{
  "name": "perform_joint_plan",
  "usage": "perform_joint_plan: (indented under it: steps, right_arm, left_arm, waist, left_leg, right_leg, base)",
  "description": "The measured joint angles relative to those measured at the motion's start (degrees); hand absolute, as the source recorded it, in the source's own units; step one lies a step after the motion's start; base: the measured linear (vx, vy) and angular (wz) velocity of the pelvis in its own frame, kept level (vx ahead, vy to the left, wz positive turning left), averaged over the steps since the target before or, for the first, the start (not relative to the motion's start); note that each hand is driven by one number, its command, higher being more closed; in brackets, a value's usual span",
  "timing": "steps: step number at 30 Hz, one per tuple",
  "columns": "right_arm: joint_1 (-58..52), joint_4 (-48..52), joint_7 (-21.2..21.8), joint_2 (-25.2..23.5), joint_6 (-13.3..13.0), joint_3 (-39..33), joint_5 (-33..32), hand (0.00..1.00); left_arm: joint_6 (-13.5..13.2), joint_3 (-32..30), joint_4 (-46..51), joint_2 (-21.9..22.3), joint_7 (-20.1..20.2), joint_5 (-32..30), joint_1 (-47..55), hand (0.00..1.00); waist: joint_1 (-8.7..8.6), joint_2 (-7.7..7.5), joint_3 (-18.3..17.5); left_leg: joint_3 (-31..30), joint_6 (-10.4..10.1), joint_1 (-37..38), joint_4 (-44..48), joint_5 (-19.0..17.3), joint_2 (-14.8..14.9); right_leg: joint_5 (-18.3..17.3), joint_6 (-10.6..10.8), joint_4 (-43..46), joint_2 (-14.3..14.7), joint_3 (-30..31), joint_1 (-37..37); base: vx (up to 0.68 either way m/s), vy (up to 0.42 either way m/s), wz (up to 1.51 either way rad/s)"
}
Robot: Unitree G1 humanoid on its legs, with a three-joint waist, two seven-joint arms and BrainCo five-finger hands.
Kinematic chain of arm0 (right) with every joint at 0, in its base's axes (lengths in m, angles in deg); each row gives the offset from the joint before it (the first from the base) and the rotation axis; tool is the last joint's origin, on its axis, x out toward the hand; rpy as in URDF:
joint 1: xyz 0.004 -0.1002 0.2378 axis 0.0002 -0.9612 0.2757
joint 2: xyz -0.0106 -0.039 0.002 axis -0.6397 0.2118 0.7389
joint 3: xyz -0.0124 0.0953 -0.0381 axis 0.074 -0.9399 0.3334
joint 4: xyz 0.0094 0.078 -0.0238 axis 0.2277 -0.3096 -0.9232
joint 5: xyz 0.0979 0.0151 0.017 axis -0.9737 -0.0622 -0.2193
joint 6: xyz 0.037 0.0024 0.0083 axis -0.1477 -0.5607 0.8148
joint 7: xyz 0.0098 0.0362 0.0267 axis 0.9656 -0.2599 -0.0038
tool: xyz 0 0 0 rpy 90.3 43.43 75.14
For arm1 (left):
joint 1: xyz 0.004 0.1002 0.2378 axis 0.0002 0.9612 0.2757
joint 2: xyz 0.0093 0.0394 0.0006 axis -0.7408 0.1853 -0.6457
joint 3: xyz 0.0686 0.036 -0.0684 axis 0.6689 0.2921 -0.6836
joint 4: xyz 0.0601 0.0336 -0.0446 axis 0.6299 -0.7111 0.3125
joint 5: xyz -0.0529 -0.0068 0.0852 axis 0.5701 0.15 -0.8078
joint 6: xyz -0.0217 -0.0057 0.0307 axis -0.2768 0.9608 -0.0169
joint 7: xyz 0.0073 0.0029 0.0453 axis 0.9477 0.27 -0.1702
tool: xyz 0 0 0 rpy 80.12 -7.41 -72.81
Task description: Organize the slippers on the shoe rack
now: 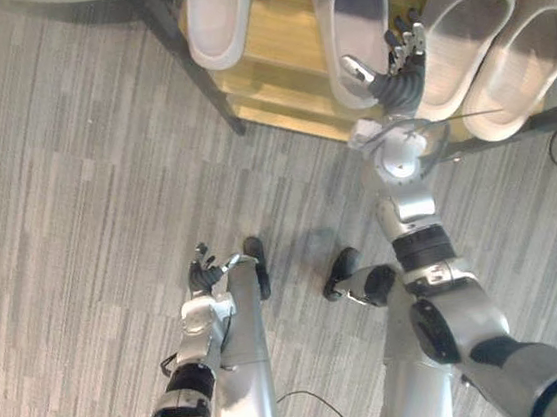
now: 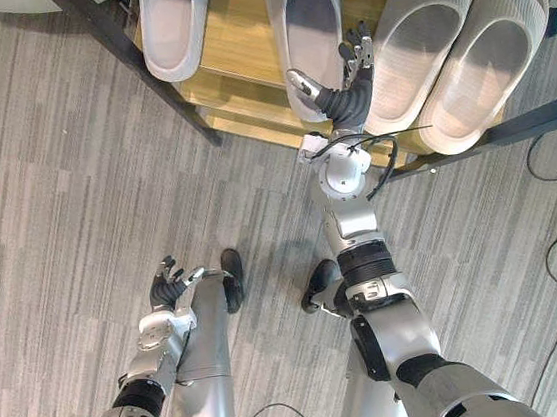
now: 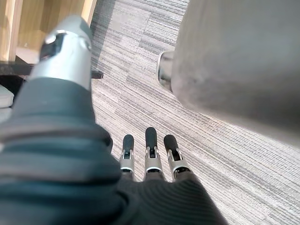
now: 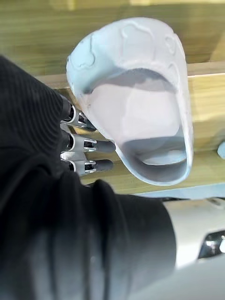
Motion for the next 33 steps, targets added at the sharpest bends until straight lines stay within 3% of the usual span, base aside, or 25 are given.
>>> perform_joint_plan:
  steps: [11, 23, 33]
  right_arm:
    - [5.6, -6.0, 3.5, 0.0, -1.4, 0.2, -8.1, 0.0]
    - [13.4, -13.6, 3.8, 0.0, -1.3, 0.0, -13.8, 0.0]
    - [15.7, -16.5, 3.6, 0.3, -1.4, -2.1, -17.4, 0.0]
  left_arm:
    - [-0.2, -0.3, 0.1, 0.5, 0.1, -0.3, -0.5, 0.0]
    - [-0.5, -0.2, 0.1, 2.5, 0.0, -0.2, -1.8, 0.0]
    - [-0.5, -0.3, 0.0, 2.9, -0.1, -0.2, -1.8, 0.0]
  waist:
    - [0.41, 0.0, 0.0]
    - [2.72, 0.02, 0.0]
    - [3.2, 0.04, 0.0]
  left_leg:
    - [-1.4, -0.7, -0.9, -1.5, 1.3, -0.5]
    - [-4.3, -1.2, -1.8, -2.8, 2.6, -2.0]
    - [-4.3, -1.5, -2.0, -2.8, 2.8, -2.0]
  right_leg:
    - [0.0, 0.1, -0.8, -0.1, -1.6, 0.0]
    - [-0.7, 0.5, -0.9, -0.7, -4.3, 0.9]
    - [-0.9, 0.2, -0.9, -0.9, -4.7, 1.0]
  base:
    - [-0.01, 0.044, 0.06]
    - [-0.01, 0.048, 0.11]
    - [0.0, 0.053, 0.02]
